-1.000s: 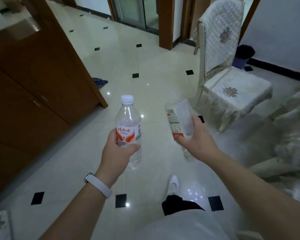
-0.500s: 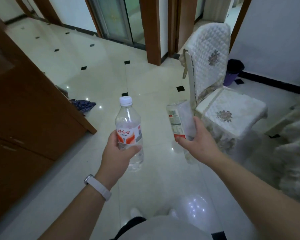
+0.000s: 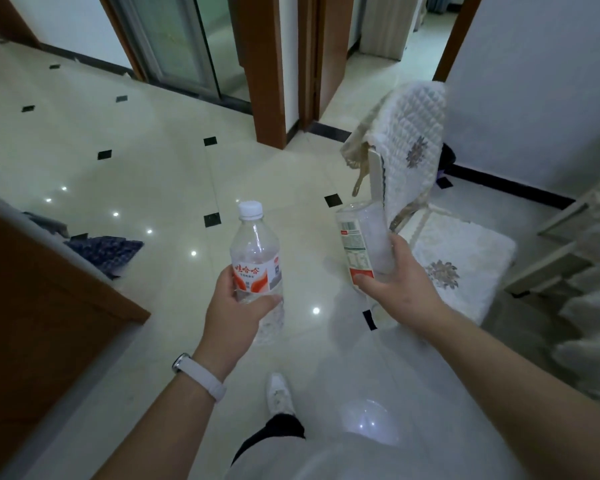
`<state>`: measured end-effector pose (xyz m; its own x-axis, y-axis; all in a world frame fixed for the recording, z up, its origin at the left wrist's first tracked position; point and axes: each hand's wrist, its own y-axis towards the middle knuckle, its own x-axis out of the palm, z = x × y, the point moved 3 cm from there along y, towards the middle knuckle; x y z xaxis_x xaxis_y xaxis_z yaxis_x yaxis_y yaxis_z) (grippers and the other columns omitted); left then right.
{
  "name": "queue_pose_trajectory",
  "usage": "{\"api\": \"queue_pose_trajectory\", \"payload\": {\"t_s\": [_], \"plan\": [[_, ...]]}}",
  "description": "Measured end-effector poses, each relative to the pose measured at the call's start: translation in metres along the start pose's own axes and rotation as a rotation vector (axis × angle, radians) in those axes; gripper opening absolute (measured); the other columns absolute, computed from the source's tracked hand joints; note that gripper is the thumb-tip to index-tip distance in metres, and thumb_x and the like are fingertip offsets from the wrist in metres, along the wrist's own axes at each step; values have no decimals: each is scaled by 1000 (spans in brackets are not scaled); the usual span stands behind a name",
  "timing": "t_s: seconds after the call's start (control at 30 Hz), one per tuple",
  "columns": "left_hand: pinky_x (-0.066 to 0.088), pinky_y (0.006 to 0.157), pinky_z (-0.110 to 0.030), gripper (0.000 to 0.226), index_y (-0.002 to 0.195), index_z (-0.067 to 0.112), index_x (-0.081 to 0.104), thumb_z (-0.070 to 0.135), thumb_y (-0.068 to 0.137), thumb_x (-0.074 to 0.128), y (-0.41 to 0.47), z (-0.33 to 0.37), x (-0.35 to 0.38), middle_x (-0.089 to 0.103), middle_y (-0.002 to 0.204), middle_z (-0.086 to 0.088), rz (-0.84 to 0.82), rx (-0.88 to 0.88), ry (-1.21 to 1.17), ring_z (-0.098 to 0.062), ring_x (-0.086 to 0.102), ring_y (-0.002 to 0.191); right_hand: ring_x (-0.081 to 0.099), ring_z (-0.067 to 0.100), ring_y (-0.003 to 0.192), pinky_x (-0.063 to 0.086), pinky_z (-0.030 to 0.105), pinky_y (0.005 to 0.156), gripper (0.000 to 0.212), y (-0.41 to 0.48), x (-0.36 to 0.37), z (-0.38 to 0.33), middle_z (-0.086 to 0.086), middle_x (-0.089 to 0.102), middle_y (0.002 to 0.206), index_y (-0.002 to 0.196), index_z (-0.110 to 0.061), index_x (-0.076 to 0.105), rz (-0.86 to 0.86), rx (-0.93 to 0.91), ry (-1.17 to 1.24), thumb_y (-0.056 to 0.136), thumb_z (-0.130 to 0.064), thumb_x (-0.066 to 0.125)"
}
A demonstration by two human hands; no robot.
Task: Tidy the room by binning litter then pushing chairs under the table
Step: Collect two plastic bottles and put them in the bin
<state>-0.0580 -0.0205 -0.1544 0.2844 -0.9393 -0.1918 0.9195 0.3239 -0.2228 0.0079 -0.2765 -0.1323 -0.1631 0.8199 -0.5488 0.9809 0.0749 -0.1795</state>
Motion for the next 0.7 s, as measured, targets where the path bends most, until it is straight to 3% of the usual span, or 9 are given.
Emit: {"api": "queue_pose_trajectory", "payload": {"t_s": [0.17, 0.37, 0.57, 0.7], "plan": [[50, 80, -25, 50, 117, 31, 58, 13, 76, 80, 102, 33, -23, 70, 105, 13, -79, 30, 45, -2, 66, 94, 54, -12, 85, 40, 12, 65, 56, 72, 11, -61, -28, 53, 101, 116, -46, 31, 72, -40, -33, 82, -39, 74], [45, 72, -12, 55, 122, 30, 55, 15, 76, 81, 189, 75, -16, 67, 108, 17, -129, 109, 66, 7, 63, 91, 57, -7, 89, 44, 17, 67, 53, 140, 18, -85, -25, 56, 103, 112, -49, 34, 142, -28, -52, 79, -42, 75], [46, 74, -17, 52, 118, 30, 58, 14, 75, 81, 270, 82, 10, 68, 105, 15, -188, 81, 72, 5, 64, 89, 62, 6, 99, 55, 38, 84, 62, 221, 21, -73, -21, 59, 111, 122, -45, 36, 162, 12, -13, 74, -48, 75], [48, 73, -17, 52, 117, 30, 57, 13, 75, 82, 334, 94, 33, 69, 104, 14, -224, 73, 115, 4, 65, 88, 59, 5, 102, 53, 30, 86, 68, 291, 21, -71, -19, 54, 115, 130, -35, 39, 174, 32, 67, 75, -43, 77]]}}
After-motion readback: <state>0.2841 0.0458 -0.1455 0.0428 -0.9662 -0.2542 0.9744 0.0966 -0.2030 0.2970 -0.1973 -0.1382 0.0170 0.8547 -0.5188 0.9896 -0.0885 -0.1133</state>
